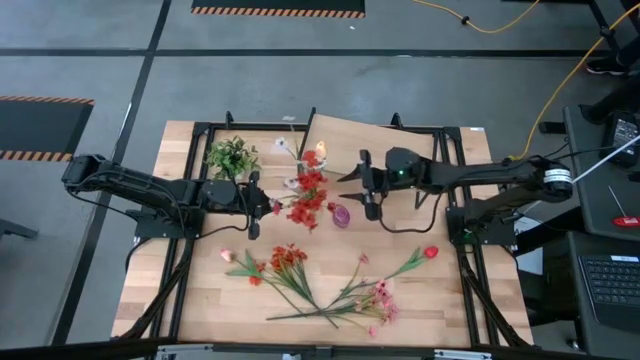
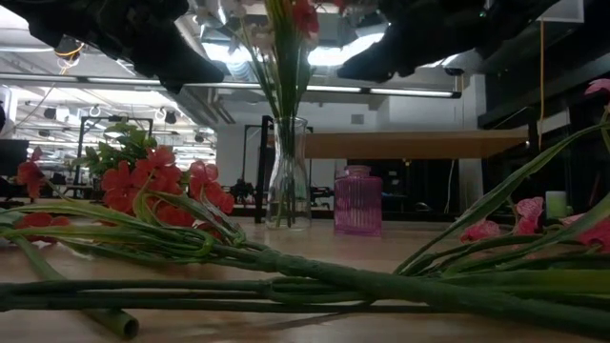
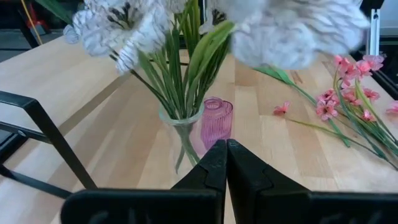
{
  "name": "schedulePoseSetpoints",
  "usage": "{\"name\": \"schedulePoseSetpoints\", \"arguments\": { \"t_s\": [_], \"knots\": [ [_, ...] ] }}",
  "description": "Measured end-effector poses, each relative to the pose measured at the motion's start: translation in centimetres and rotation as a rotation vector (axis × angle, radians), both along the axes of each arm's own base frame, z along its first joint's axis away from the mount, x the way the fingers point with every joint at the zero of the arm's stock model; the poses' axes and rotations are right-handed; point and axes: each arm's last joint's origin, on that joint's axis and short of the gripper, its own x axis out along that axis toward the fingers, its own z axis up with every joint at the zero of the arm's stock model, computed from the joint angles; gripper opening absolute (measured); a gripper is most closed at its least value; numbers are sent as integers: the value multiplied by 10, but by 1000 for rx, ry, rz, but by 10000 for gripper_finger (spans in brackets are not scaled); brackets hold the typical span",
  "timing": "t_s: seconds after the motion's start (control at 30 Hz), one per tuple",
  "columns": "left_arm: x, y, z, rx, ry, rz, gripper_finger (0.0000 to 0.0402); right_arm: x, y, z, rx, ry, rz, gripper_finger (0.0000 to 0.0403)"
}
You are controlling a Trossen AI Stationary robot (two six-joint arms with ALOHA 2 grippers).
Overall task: Pick and place flowers into a vace then onto a shelf
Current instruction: Put the red tulip into the transparent vase
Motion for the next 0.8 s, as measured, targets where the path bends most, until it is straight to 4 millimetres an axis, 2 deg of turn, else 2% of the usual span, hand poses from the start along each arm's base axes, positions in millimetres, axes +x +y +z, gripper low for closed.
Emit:
{"name": "schedulePoseSetpoints", "arguments": {
  "t_s": [0.33,0.8],
  "knots": [
    [0,0,0,0,-3,0,9,-20,11,10,-16,72,-49,167],
    [0,0,0,2,-4,0,8,-21,36,5,-36,142,13,39]
  ]
}}
